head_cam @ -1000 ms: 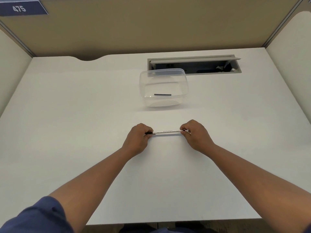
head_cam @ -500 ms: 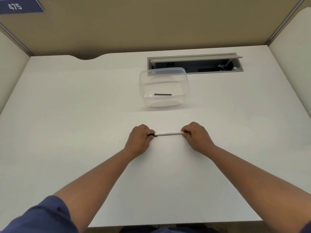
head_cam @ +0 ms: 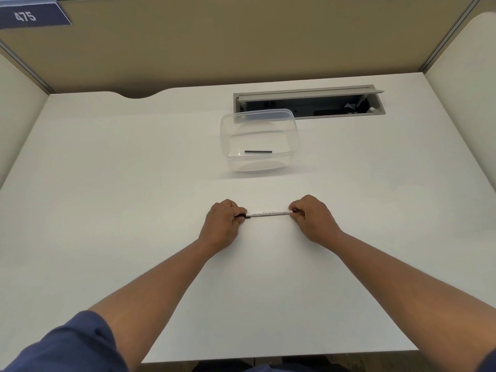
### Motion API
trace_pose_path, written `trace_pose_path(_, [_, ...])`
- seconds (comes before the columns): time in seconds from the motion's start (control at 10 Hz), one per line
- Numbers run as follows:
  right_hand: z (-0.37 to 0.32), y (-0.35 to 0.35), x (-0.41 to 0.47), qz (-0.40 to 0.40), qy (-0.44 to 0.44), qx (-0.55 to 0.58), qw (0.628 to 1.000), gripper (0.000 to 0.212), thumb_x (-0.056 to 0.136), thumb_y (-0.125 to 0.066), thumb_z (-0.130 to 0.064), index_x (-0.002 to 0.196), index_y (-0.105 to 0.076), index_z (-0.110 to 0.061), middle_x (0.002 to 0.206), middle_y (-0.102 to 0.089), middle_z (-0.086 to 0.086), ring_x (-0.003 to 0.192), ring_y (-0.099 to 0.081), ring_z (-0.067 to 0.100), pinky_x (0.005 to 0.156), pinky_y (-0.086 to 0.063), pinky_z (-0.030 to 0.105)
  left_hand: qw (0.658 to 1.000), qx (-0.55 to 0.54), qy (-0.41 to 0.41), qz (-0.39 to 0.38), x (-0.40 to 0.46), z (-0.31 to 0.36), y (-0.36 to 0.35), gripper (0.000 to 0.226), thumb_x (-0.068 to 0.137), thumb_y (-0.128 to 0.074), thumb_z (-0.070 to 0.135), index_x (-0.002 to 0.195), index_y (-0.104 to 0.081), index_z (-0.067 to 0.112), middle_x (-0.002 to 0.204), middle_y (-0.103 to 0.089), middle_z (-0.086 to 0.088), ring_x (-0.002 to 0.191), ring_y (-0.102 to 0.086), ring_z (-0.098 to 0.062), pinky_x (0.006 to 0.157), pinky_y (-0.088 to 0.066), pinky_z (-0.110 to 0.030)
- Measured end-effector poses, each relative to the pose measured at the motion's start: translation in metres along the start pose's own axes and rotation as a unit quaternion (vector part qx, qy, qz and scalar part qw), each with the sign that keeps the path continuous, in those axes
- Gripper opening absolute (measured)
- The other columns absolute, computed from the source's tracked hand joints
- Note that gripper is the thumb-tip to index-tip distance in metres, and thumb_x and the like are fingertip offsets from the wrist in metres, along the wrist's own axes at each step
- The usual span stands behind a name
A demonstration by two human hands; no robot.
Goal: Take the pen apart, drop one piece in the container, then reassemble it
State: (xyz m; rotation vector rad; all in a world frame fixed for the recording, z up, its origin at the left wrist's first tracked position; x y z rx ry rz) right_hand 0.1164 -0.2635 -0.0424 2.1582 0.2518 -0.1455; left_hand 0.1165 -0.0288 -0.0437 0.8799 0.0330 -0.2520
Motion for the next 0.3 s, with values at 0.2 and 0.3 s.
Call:
trace_pose_path(0.2, [0.0038,-0.0025,-0.001,-0.001,-0.01,0.018,1.0,0.023,0.091,-0.064,-0.013,0.114,-0.068,-0.012,0.1,-0.059,0.007,0.09,-0.058,0.024,0.085,-0.049,0.038,1.0,0.004,-0.007,0.004,0.0002,-0.0004,0.0,0.025,0.091,-0.065,0.009,0.112,-0.075,0.019,0.098,-0.058,0.006,0.095,-0.055,-0.023,0.087,-0.051,-0.042])
trace_pose_path(0.3, [0.0072,-0.0045,-0.0011,0.004,-0.023,0.024,0.999,0.03,0.091,-0.066,-0.018,0.12,-0.064,-0.012,0.107,-0.059,0.006,0.091,-0.056,0.02,0.089,-0.05,0.039,1.0,0.019,0.012,-0.012,0.001,-0.0028,-0.0022,0.029,0.092,-0.066,0.015,0.12,-0.07,0.017,0.107,-0.059,0.004,0.101,-0.053,-0.023,0.092,-0.048,-0.041])
Point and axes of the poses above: each hand's wrist, its own x-axis towards the middle knuckle, its own y-axis out of the back of the hand, z = x × y, the point moved 9 cm from there along x, towards the middle knuckle
